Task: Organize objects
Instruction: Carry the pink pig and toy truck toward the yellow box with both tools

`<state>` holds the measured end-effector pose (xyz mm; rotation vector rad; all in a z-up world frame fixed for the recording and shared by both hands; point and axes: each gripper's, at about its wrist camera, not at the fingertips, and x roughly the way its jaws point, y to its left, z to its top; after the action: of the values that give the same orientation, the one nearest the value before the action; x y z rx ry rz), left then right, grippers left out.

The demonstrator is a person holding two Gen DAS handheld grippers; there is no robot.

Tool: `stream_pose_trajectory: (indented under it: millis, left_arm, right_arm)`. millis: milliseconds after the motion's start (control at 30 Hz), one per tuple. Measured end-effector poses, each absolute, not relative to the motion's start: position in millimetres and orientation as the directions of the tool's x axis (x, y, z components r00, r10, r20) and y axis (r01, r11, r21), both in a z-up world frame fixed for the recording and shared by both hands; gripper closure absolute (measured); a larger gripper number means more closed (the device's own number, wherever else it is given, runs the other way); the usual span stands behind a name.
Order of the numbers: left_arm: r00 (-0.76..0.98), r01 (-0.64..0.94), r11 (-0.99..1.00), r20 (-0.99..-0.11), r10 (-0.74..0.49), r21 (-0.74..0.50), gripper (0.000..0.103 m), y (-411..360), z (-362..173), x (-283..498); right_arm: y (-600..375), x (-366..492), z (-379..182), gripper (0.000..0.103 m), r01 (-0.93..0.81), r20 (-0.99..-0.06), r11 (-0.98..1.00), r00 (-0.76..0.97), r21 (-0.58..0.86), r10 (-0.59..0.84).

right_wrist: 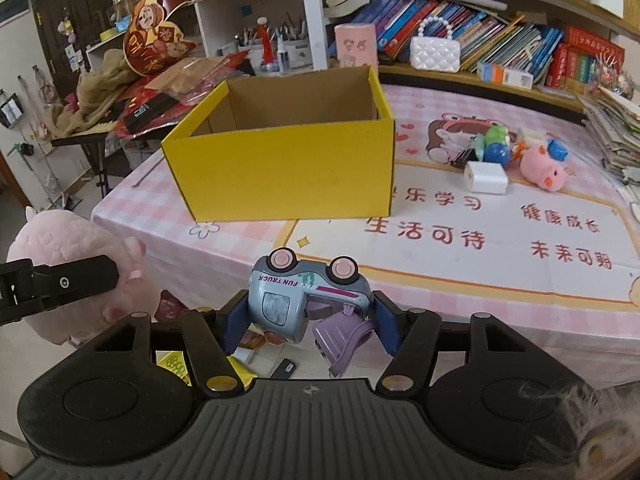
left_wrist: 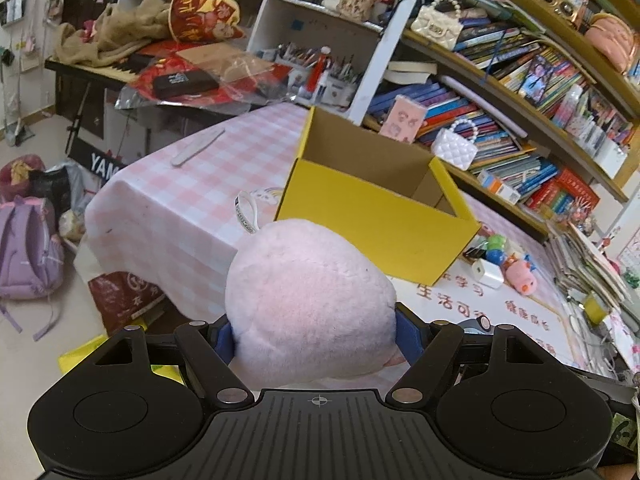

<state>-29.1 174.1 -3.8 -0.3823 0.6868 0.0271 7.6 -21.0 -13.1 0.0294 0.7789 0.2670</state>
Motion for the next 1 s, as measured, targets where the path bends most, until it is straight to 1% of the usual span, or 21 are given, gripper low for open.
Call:
stream_pose_trajectory:
  millis: [233,433,767,1000]
  left_arm:
    - [0.794,-0.106,0.926,-0.591,-0.14,-0.362,0.027,174.4,-0.7,-29.8]
    - [0.793,-0.093,0.922,-0.588,-0.16,-0.376,0.027,176.6,-2.3,-31.7]
    - [0.792,-0.109,0.919,-0.592,-0.15,-0.378,0.027,183.5,-5.1,-29.5]
    - [0.789,-0.1,0.931,-0.598,-0.14,-0.35,0.027,183.3,-4.2,-12.8]
  right_arm:
    - [-24.5,1.3,-3.3,0.042,-0.195,-0.672,0.976,0.712,0.094,0.207]
    - [-23.2,-2.4,-3.4,0.042,-0.185,-0.679,0.979,0.709,0.082,0.191]
    - [-16.5,4.0,-6.7,0.042,-0.2,-0.686,0.976,0.699,0.081,0.2]
    - [-11.4,25.2,-9.7,0.042,-0.198,-0.691,0.976,0.692,0.096,0.208]
